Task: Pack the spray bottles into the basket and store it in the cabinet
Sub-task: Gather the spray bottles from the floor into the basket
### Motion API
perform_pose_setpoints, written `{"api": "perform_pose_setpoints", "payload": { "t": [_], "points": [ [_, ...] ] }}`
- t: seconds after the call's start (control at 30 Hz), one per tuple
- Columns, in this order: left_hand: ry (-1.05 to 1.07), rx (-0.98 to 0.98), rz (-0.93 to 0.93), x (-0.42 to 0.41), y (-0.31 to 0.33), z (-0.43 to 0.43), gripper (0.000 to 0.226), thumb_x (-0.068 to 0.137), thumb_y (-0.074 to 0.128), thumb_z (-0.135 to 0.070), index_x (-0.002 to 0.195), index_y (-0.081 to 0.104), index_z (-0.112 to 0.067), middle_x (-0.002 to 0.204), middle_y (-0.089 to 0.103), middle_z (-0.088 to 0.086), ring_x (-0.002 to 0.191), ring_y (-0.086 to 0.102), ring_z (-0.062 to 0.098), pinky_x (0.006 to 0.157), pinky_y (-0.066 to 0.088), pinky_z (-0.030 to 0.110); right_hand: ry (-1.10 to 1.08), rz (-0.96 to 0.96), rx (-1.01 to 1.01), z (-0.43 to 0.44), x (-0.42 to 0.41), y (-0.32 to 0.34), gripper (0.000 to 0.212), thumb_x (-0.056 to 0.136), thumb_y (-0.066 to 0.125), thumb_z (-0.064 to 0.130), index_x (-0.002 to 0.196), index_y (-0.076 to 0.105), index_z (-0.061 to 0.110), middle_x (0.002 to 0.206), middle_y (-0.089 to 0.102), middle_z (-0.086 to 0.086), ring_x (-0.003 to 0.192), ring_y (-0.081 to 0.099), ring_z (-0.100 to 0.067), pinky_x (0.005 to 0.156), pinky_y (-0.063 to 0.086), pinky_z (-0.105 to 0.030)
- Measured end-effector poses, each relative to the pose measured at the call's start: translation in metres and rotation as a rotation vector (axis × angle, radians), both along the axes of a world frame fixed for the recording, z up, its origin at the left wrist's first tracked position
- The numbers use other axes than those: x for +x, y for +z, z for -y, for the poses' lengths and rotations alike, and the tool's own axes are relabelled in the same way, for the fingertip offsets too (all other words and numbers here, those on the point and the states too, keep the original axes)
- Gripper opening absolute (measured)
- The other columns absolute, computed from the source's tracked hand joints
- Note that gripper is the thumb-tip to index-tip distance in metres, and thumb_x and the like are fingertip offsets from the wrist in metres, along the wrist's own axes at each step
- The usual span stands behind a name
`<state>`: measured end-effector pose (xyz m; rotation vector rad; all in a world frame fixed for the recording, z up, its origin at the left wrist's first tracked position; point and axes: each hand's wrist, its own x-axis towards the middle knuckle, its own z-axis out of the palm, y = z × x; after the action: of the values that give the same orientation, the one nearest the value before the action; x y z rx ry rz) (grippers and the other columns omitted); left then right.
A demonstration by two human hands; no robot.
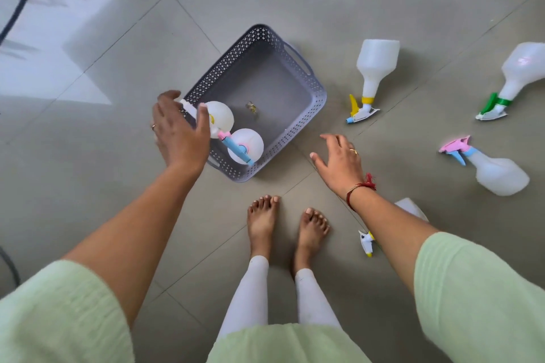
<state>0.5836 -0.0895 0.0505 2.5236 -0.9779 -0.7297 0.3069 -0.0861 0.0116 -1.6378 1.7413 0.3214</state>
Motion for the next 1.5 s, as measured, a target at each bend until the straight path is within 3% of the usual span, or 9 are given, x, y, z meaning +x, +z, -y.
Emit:
{"api": "perform_pose_setpoints", "payload": {
  "t": [0.2,0.47,0.63,0.8,0.9,1.07,1.23,1.4,1.5],
  "points": [
    [-0.525,-0.24,-0.127,-0.115,0.02,-0.014,0.032,0.082,0.057,-0.014,0.112,0.055,-0.004,0.105,0.057,0.015,0.099,0.053,0.03,0.088,0.042,0.04,-0.263,-0.09,0.065,-0.029,-0.058,0.004,0.048,0.087,0.059,0.031,0.13,0.045,0.017,0.134,0.043,-0.012,0.122,0.045,-0.033,0.101,0.037,-0.042],
    [-0.863,0.184,-0.38,-0.235,-0.039,-0.071,0.026,0.086,0.052,-0.017,0.112,0.055,-0.016,0.104,0.06,0.003,0.098,0.055,0.021,0.084,0.041,0.029,-0.475,-0.465,0.521,-0.123,-0.159,-0.019,0.047,0.083,0.059,0.027,0.125,0.04,0.016,0.128,0.038,-0.01,0.111,0.054,-0.037,0.097,0.034,-0.042],
    [-0.95,0.45,-0.456,-0.267,-0.08,-0.101,0.02,0.085,0.05,-0.014,0.101,0.062,-0.017,0.095,0.066,0.001,0.088,0.063,0.021,0.078,0.049,0.029,-0.658,-0.385,0.473,-0.185,-0.187,-0.056,0.062,0.08,0.066,0.036,0.131,0.035,0.019,0.133,0.036,-0.013,0.12,0.045,-0.039,0.099,0.034,-0.049],
    [-1.048,0.606,-0.409,-0.277,-0.107,-0.112,0.021,0.086,0.049,-0.017,0.102,0.062,-0.02,0.097,0.068,0.002,0.091,0.063,0.022,0.079,0.049,0.031,-1.325,-0.27,0.276,-0.208,-0.183,-0.093,0.091,0.067,0.076,0.047,0.139,0.028,0.019,0.139,0.043,-0.012,0.127,0.044,-0.036,0.11,0.024,-0.057],
    [-1.062,0.626,-0.378,-0.279,-0.119,-0.106,0.02,0.086,0.049,-0.017,0.102,0.062,-0.02,0.088,0.065,-0.002,0.087,0.063,0.022,0.078,0.049,0.031,-1.46,-0.188,0.429,-0.209,-0.18,-0.12,0.084,0.065,0.075,0.055,0.129,0.042,0.013,0.135,0.044,-0.014,0.125,0.044,-0.039,0.106,0.032,-0.057],
    [-1.081,0.594,-0.357,-0.278,-0.13,-0.093,0.021,0.086,0.049,-0.018,0.101,0.062,-0.02,0.084,0.059,-0.007,0.081,0.058,0.018,0.071,0.042,0.023,-1.131,-0.361,0.381,-0.205,-0.174,-0.15,0.047,0.076,0.066,0.044,0.113,0.057,0.017,0.127,0.047,-0.012,0.121,0.046,-0.036,0.109,0.022,-0.059],
    [-0.93,0.577,-0.398,-0.273,-0.105,-0.086,0.023,0.086,0.05,-0.019,0.106,0.062,-0.019,0.092,0.063,-0.003,0.089,0.061,0.02,0.075,0.044,0.024,-0.767,-0.353,0.223,-0.19,-0.162,-0.114,0.036,0.081,0.06,0.042,0.105,0.058,0.014,0.11,0.064,-0.013,0.112,0.055,-0.034,0.11,0.013,-0.062],
    [-0.418,0.553,-0.582,-0.271,-0.046,-0.079,0.069,0.081,0.068,-0.04,0.136,0.039,-0.01,0.13,0.054,0.011,0.118,0.055,0.026,0.101,0.045,0.038,-0.298,-0.293,0.006,-0.131,-0.128,-0.028,0.026,0.083,0.053,0.042,0.096,0.057,0.02,0.101,0.067,-0.006,0.101,0.058,-0.029,0.101,0.024,-0.047],
    [0.015,0.486,-0.682,-0.26,-0.017,-0.06,0.084,0.072,0.076,-0.043,0.135,0.034,-0.007,0.125,0.054,0.01,0.111,0.054,0.024,0.09,0.042,0.03,-0.011,-0.242,-0.157,-0.079,-0.104,0.017,0.023,0.084,0.05,0.041,0.091,0.059,0.022,0.095,0.069,-0.002,0.096,0.057,-0.027,0.089,0.022,-0.042]
  ]
}}
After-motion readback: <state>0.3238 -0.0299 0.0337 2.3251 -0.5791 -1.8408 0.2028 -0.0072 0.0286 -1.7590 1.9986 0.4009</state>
